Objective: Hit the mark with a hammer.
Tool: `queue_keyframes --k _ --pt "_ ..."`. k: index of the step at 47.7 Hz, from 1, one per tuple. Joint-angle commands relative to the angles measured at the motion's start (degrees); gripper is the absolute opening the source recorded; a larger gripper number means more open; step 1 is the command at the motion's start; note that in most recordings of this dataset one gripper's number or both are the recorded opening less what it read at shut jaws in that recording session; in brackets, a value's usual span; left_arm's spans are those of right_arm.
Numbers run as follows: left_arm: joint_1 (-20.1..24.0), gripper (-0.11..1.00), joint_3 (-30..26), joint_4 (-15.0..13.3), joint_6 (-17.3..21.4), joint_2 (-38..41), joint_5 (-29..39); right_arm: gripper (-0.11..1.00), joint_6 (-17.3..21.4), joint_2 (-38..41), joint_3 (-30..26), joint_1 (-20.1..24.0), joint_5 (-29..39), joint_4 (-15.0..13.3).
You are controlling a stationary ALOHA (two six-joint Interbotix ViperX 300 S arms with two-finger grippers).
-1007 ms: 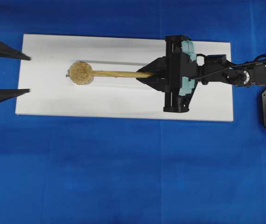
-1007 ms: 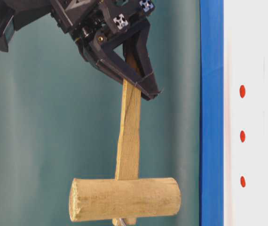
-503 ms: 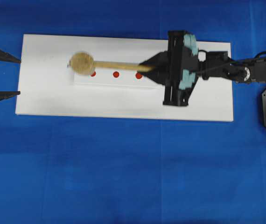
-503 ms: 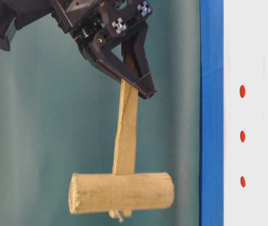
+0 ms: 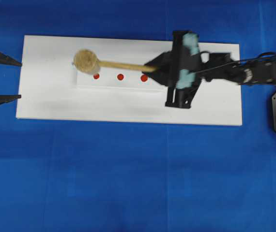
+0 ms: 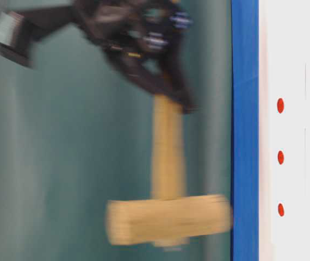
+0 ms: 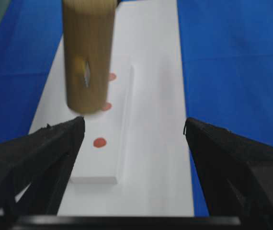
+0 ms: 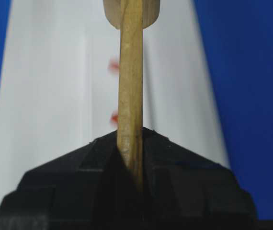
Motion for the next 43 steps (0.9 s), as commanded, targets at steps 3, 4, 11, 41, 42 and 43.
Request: queue_keyframes --k 3,4,11,41,42,43 --pt "0.2 0.83 -0.7 -0.1 -0.1 0.4 -0.5 0.02 0.1 8.0 -1.3 -0.1 0.2 3.2" --pt "0.2 0.83 -0.7 -0.1 -0.1 0.4 -0.5 0.02 0.1 9.1 -1.4 -0.1 0.4 3.9" --pt "0.2 0.83 -0.7 -0.1 -0.1 0.4 -0.4 0.02 0.0 11.2 -1.1 -0.1 0.4 6.4" --pt "0.2 0.83 -0.6 -0.1 0.0 0.4 -0.5 0.02 -0.9 -10.6 3.4 0.5 -3.7 4.6" --pt "0.2 0.83 -0.6 -0.1 0.0 0.4 -0.5 0.02 -0.9 -11.2 3.8 0.7 -4.0 4.6" --pt "0.2 0.83 -0.5 -0.1 0.0 0.4 -0.5 0.02 -0.9 -11.5 4.0 0.8 -4.1 4.6"
